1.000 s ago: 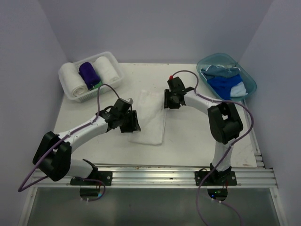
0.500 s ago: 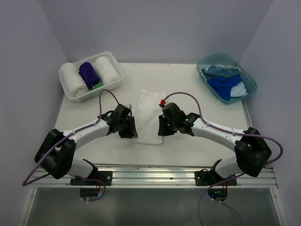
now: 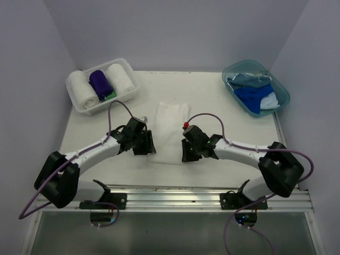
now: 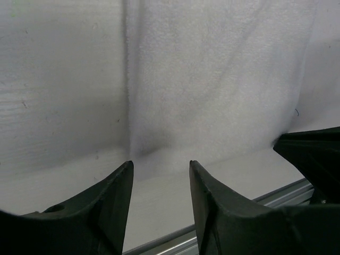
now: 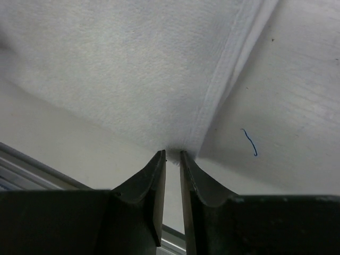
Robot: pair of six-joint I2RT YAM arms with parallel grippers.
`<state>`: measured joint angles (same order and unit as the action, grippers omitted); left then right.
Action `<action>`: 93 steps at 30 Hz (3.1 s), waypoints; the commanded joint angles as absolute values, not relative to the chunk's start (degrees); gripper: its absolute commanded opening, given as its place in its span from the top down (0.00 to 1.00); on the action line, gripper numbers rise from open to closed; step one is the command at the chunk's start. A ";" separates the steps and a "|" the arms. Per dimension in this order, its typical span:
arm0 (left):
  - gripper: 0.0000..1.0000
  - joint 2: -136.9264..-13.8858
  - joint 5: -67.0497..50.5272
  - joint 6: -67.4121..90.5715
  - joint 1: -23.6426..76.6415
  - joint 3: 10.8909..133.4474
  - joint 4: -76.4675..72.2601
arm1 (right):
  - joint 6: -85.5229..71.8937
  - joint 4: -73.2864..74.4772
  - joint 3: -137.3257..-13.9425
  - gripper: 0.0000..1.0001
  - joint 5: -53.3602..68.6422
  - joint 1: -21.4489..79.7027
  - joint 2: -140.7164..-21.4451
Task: Roll the towels
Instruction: Fold the towel
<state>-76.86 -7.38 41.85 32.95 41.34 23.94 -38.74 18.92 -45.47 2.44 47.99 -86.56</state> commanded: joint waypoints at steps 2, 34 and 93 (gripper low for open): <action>0.46 -74.62 -5.54 42.54 32.43 39.38 25.67 | -40.43 21.00 -44.30 0.68 -1.84 47.99 -79.02; 1.00 -77.61 -13.71 42.63 32.43 35.51 19.86 | -43.15 16.87 -41.04 1.00 0.18 48.43 -81.74; 0.45 -72.78 -11.17 44.82 28.30 47.01 33.58 | -36.83 27.60 -49.73 0.52 -8.35 45.44 -76.54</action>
<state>-75.22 -14.41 46.28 28.18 42.09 31.94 -38.50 26.17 -45.32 -4.69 45.47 -77.36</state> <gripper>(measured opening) 0.564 0.484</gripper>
